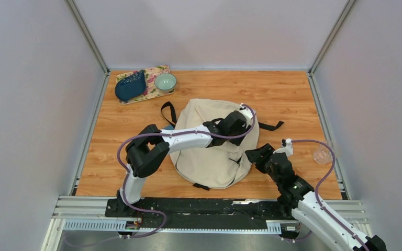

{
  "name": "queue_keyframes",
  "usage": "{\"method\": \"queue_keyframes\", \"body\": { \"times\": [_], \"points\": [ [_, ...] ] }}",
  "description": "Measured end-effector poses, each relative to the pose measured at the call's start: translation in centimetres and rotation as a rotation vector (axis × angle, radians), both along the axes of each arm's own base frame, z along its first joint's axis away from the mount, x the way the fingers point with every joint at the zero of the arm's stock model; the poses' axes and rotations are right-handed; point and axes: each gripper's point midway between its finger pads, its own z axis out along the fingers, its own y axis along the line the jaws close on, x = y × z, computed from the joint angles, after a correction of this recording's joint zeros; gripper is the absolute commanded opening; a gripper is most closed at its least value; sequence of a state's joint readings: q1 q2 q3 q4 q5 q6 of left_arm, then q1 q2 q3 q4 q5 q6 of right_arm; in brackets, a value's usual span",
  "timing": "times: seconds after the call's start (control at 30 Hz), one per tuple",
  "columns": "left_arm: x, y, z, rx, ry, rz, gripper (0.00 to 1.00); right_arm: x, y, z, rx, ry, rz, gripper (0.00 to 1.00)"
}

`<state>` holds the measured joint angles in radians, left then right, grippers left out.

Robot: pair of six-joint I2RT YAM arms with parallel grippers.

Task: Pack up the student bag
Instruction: Unzip the student bag at the center of the board.

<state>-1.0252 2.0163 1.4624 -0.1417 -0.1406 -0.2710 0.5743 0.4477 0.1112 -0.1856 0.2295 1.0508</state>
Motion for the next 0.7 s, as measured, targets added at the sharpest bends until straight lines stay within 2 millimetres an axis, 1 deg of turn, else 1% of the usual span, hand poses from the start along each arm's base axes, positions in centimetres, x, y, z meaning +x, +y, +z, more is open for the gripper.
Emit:
{"method": "queue_keyframes", "body": {
  "times": [0.07,0.27,0.3,0.37,0.53,0.6,0.67,0.7],
  "points": [
    [0.05,0.10,-0.07,0.006,-0.002,0.002,0.41,0.00,0.01,0.10,0.002,-0.003,0.001,0.58],
    [0.12,0.29,-0.26,0.018,-0.006,0.003,0.19,-0.18,-0.10,0.20,0.004,-0.006,0.001,0.58],
    [0.09,0.33,-0.29,0.020,-0.004,0.003,0.10,-0.23,-0.13,0.17,0.003,-0.005,0.001,0.58],
    [0.06,0.39,-0.35,0.022,-0.002,0.003,0.00,-0.33,-0.22,0.09,0.001,-0.002,0.000,0.58],
    [-0.20,0.35,-0.51,0.024,0.007,-0.013,0.00,-0.45,-0.27,0.09,0.000,-0.001,0.001,0.58],
    [-0.30,0.40,-0.66,0.017,0.007,-0.014,0.00,-0.46,-0.19,0.15,0.002,-0.001,0.005,0.56],
    [-0.57,0.60,-0.74,0.006,0.008,-0.019,0.00,-0.47,0.01,0.28,0.004,0.001,0.015,0.51],
    [-0.73,0.76,-0.65,0.001,0.008,-0.020,0.00,-0.44,0.14,0.37,0.004,0.003,0.020,0.50]
  ]
}}
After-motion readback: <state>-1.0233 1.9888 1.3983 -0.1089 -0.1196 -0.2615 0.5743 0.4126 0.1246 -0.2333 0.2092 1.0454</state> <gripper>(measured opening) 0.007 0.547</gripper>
